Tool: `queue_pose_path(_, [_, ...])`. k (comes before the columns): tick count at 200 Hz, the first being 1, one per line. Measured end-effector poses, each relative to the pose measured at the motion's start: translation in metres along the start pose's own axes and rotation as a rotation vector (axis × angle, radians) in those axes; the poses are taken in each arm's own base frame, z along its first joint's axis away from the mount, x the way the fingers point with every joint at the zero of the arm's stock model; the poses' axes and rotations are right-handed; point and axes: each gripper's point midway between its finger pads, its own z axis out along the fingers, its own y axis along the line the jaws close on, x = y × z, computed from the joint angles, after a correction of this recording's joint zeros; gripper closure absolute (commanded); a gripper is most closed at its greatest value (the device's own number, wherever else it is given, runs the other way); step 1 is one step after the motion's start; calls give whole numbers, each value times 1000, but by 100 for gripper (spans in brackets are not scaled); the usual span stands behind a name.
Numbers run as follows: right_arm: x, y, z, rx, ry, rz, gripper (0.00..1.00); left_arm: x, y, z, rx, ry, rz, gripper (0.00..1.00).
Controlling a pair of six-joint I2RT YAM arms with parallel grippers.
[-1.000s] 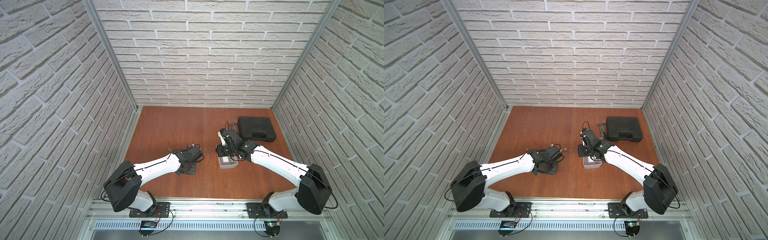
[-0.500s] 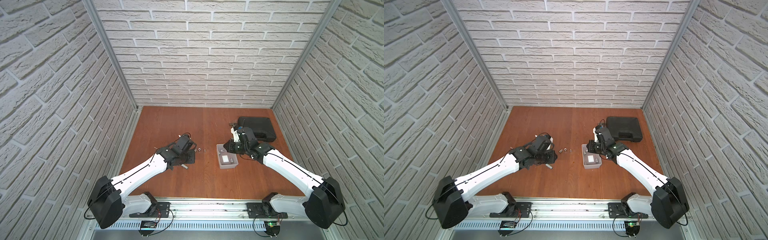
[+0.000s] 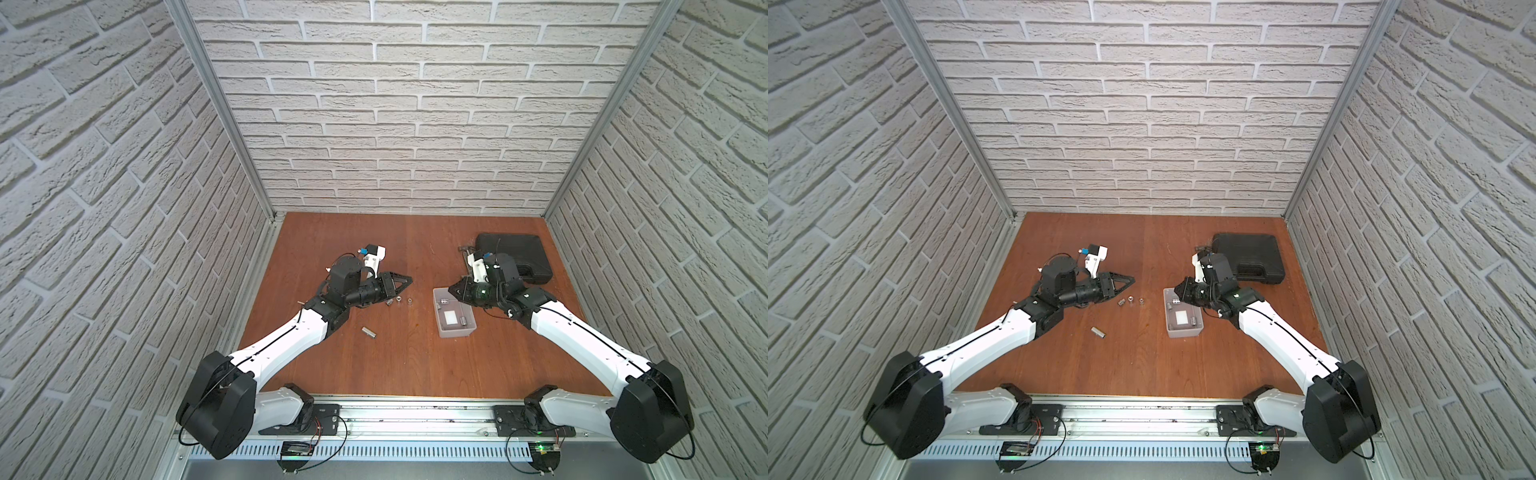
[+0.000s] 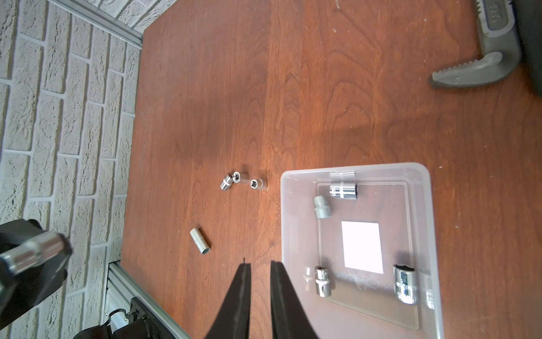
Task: Put the socket on the desktop into the storage box
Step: Pick up the socket head at the center of the board.
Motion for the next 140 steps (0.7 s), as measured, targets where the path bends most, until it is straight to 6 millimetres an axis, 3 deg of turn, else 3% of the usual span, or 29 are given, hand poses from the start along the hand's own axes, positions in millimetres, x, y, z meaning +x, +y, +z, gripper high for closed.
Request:
queue_pose_path(55, [-6, -13, -5, 46, -32, 20, 81, -6, -31, 5, 160, -3, 4, 100])
queue_pose_path(82, [-8, -22, -10, 81, -47, 32, 81, -2, -33, 10, 160, 16, 17, 100])
queue_pose_path(122, [-9, -42, -13, 148, -57, 66, 81, 20, -35, 40, 117, 119, 74, 100])
queue_pose_path(140, [-7, -54, -15, 182, -58, 90, 81, 26, -27, 58, 67, 155, 84, 100])
